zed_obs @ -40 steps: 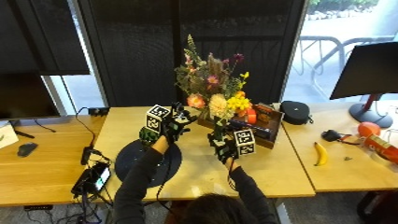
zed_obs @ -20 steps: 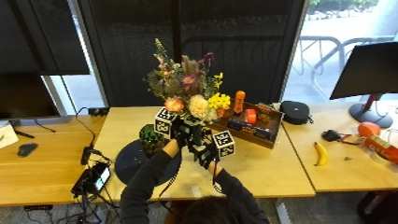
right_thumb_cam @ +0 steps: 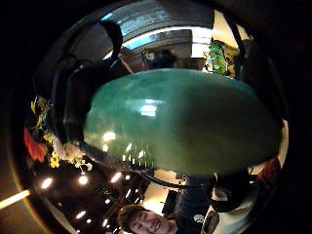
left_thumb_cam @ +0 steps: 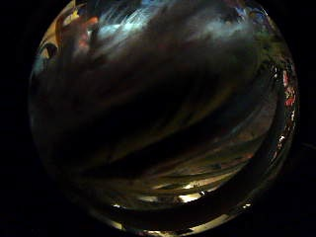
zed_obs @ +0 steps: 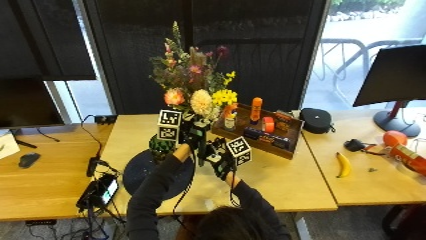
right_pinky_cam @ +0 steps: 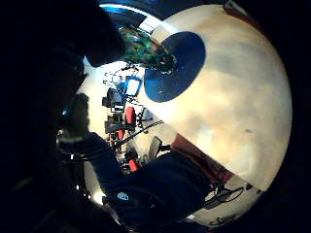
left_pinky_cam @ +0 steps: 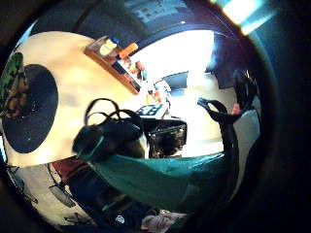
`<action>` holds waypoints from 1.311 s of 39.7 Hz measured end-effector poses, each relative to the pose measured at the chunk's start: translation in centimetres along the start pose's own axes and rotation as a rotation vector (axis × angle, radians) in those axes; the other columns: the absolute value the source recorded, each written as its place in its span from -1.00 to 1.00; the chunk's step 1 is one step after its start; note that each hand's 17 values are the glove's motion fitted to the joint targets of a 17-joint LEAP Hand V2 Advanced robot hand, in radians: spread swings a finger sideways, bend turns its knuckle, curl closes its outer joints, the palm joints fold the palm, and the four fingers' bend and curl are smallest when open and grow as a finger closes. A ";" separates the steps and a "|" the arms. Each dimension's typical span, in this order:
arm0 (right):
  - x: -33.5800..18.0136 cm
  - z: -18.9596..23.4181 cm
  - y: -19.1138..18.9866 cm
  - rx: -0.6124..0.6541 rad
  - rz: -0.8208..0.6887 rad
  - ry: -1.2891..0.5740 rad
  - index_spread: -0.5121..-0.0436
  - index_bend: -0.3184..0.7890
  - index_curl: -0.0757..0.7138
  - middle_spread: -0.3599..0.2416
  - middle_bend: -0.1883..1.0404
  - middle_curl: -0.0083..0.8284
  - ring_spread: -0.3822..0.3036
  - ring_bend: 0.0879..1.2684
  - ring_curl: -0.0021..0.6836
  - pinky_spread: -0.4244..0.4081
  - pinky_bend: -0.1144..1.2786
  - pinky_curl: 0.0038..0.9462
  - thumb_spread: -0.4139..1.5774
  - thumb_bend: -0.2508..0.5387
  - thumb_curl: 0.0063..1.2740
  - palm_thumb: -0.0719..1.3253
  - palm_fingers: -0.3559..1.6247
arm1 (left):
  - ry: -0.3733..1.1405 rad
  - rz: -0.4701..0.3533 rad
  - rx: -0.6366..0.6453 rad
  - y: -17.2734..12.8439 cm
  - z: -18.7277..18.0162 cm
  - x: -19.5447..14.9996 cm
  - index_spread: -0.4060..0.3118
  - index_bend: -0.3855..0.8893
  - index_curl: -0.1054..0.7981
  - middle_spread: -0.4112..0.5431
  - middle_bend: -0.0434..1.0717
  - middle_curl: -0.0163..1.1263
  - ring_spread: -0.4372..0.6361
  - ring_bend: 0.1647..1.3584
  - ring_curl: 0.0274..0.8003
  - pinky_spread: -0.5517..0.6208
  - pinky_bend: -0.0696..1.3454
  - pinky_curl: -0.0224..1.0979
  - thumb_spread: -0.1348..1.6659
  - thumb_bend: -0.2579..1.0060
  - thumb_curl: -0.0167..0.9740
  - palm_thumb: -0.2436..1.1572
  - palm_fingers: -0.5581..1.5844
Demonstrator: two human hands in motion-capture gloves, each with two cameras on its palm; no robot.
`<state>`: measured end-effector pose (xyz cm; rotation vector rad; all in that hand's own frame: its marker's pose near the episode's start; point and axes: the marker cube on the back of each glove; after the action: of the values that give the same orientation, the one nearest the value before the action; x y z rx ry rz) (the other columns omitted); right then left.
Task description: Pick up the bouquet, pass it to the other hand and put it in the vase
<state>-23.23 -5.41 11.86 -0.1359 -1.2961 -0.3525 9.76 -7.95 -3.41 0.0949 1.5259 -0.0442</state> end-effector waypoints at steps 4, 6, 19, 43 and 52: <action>-0.3 -1.7 0.3 0.024 -0.007 0.032 0.11 -0.01 0.68 -0.63 -0.03 0.32 -0.57 -0.17 0.42 -0.35 -0.30 -0.09 0.28 -0.46 -0.32 0.46 0.29 | -0.014 0.025 0.088 -0.8 -2.1 2.3 -0.74 0.22 0.34 -0.75 0.28 -0.01 -0.81 0.08 0.11 -0.64 -0.05 -0.12 -0.37 -0.62 0.24 0.67 0.78; -0.3 -2.6 0.4 0.036 -0.013 0.060 0.06 -0.06 0.64 -0.64 -0.07 0.29 -0.59 -0.23 0.38 -0.27 -0.33 -0.12 0.29 -0.46 -0.32 0.43 0.29 | -0.027 0.032 0.126 -1.3 -3.1 3.4 -0.76 0.22 0.36 -0.76 0.30 0.01 -0.82 0.09 0.12 -0.65 -0.04 -0.11 -0.40 -0.62 0.27 0.68 0.77; -0.6 -7.5 1.1 0.119 -0.040 0.282 0.00 -0.13 0.47 -0.67 -0.28 0.15 -0.51 -0.48 0.23 0.10 -0.50 -0.23 0.34 -0.44 -0.32 0.36 0.25 | -0.120 0.043 0.382 -2.7 -8.7 9.1 -0.81 0.25 0.49 -0.80 0.35 0.06 -0.84 0.12 0.19 -0.67 -0.03 -0.07 -0.49 -0.64 0.41 0.69 0.74; 2.1 -10.1 1.0 0.168 -0.004 0.339 0.03 -0.13 0.26 -0.49 -0.37 0.08 -0.43 -0.65 0.14 0.37 -0.59 -0.32 0.41 -0.42 -0.32 0.32 0.25 | -0.112 0.048 0.612 -7.2 -16.2 5.3 -0.83 0.19 0.64 -0.80 0.32 0.08 -0.84 0.09 0.22 -0.67 -0.05 -0.06 -0.53 -0.64 0.54 0.68 0.72; 3.4 -10.6 0.3 0.160 0.004 0.315 0.03 -0.12 0.24 -0.41 -0.37 0.09 -0.41 -0.69 0.14 0.39 -0.61 -0.36 0.42 -0.42 -0.32 0.32 0.24 | -0.169 -0.036 0.457 -6.5 -18.2 -0.9 -0.81 0.13 0.67 -0.80 0.29 0.08 -0.84 0.08 0.23 -0.68 -0.04 -0.05 -0.50 -0.66 0.56 0.65 0.72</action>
<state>-12.59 -8.84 12.30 0.0513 -1.0075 -0.2537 -8.92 -12.79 -3.47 0.4178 1.3255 -0.4203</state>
